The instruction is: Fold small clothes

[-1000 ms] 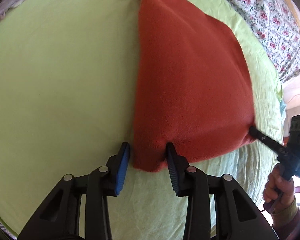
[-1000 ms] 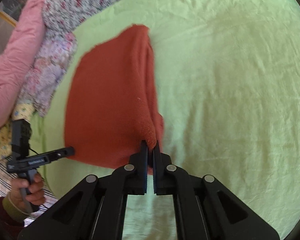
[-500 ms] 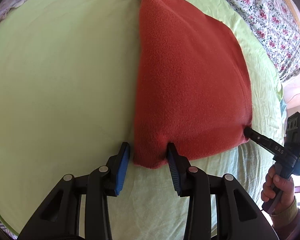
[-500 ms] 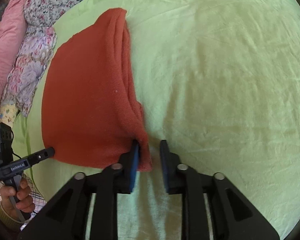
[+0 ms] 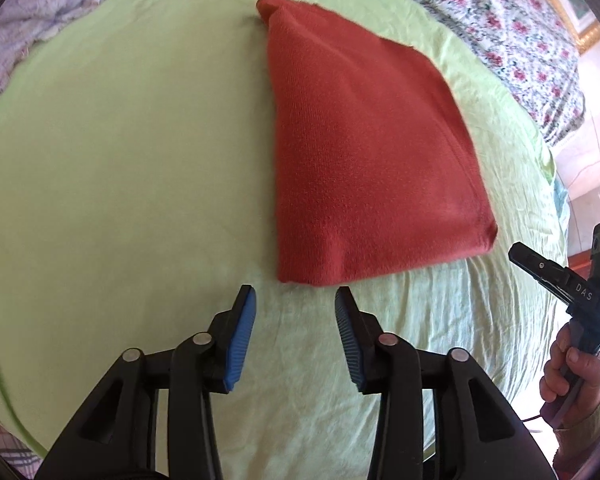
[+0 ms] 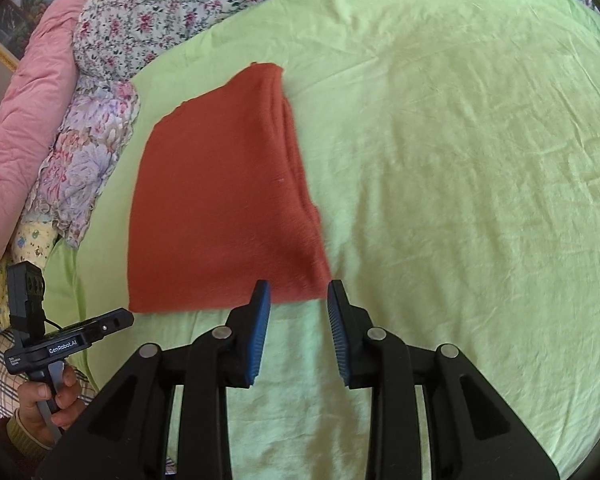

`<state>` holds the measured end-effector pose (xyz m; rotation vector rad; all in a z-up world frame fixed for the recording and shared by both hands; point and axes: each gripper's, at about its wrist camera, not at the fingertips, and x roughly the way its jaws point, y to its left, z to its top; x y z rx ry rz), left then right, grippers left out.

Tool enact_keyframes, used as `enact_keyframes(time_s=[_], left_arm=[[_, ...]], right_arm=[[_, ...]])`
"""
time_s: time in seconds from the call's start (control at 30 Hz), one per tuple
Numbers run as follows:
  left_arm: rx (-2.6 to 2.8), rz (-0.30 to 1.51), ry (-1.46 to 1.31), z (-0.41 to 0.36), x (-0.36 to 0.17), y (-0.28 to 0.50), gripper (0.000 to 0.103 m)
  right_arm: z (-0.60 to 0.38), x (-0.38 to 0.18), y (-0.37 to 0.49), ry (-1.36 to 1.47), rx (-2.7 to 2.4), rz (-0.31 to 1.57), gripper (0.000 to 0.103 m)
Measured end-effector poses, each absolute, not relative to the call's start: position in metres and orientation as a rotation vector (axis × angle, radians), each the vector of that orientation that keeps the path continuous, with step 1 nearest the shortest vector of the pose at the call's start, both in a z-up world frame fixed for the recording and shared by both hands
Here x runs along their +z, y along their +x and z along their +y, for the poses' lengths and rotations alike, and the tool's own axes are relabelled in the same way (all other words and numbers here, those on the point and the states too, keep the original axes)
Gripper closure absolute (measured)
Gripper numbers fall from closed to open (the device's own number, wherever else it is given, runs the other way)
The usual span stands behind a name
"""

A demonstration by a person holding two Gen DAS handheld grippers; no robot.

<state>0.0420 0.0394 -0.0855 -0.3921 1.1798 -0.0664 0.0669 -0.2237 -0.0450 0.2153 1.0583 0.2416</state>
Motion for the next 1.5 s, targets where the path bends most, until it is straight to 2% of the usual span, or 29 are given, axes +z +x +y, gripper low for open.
enact_keyframes(time_s=[0.17, 0.27, 0.4, 0.5, 0.57, 0.67, 0.73, 0.8, 1.0, 1.13, 1.5], left_arm=[[-0.075, 1.127, -0.351, 0.046, -0.072, 0.021, 0.053], [-0.065, 1.100, -0.318, 0.049, -0.069, 0.005, 0.047], [-0.039, 1.073, -0.270, 0.050, -0.075, -0.022, 0.047], [-0.023, 1.091, -0.201, 0.046, -0.083, -0.034, 0.046], [-0.019, 1.100, -0.159, 0.041, -0.086, -0.039, 0.043], [-0.005, 1.106, -0.090, 0.034, -0.087, -0.043, 0.039], [0.027, 1.088, -0.051, 0.030, -0.083, -0.043, 0.031], [0.042, 1.058, -0.034, 0.028, -0.077, -0.045, 0.026], [0.046, 1.041, -0.006, 0.021, -0.068, -0.039, 0.024], [0.080, 0.992, 0.009, 0.017, -0.059, -0.033, 0.020], [0.129, 0.967, 0.011, 0.014, -0.043, -0.002, 0.017]], right_arm=[[-0.200, -0.044, 0.045, 0.188, 0.253, 1.033, 0.060], [-0.187, -0.047, 0.031, 0.162, 0.260, 1.019, 0.059], [-0.171, -0.054, 0.012, 0.118, 0.290, 1.017, 0.056], [-0.162, -0.057, 0.001, 0.087, 0.323, 1.024, 0.049], [-0.157, -0.057, -0.005, 0.060, 0.351, 1.019, 0.038], [-0.149, -0.060, -0.013, 0.007, 0.386, 1.010, 0.029], [-0.144, -0.064, -0.016, -0.023, 0.400, 1.024, 0.028], [-0.142, -0.068, -0.015, -0.033, 0.405, 1.043, 0.027], [-0.144, -0.071, -0.018, -0.044, 0.397, 1.040, 0.023], [-0.150, -0.067, -0.016, -0.038, 0.373, 1.012, 0.016], [-0.150, -0.050, 0.015, -0.084, 0.359, 0.957, 0.011]])
